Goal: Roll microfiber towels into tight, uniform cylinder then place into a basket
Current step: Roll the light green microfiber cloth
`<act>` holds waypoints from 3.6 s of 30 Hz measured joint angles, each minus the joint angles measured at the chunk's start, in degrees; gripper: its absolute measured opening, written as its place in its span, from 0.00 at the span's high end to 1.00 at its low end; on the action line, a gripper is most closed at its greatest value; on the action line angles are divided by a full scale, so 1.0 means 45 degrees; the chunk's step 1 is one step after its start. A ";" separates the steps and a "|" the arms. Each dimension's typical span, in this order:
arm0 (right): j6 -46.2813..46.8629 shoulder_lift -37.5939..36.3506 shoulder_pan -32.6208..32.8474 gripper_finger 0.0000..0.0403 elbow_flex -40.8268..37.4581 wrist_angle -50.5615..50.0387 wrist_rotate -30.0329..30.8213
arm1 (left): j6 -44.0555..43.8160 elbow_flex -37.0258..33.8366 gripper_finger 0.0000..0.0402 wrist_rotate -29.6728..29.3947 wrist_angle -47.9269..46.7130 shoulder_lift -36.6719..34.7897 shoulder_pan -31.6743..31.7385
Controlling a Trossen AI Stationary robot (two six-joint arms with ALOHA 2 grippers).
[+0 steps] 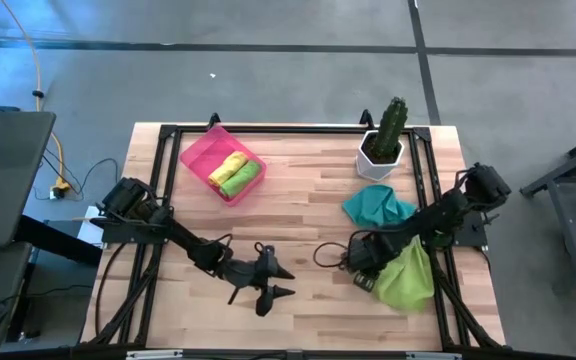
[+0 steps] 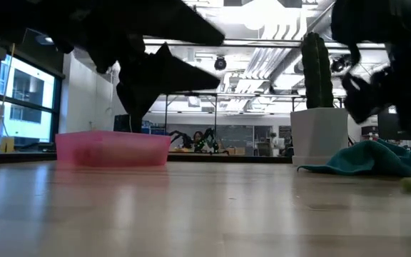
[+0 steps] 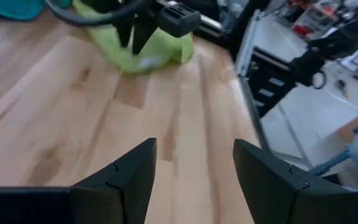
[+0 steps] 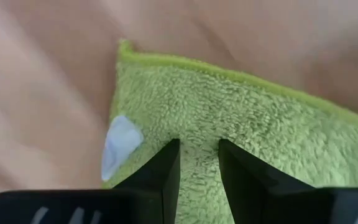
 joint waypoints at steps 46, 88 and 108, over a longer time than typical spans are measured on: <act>-0.0203 0.0064 0.1426 0.74 0.0007 0.2077 -0.0042 | 0.0223 0.0355 0.50 0.0679 0.0473 -0.0008 -0.0551; -0.4394 0.0533 -0.1327 0.74 0.0030 0.4609 0.1865 | 0.1008 0.0355 0.50 0.0689 0.0465 -0.0003 -0.0679; -0.6493 0.0725 -0.2837 0.74 -0.0037 0.8637 0.1396 | 0.0895 0.0355 0.50 0.0608 -0.0625 -0.0003 -0.0874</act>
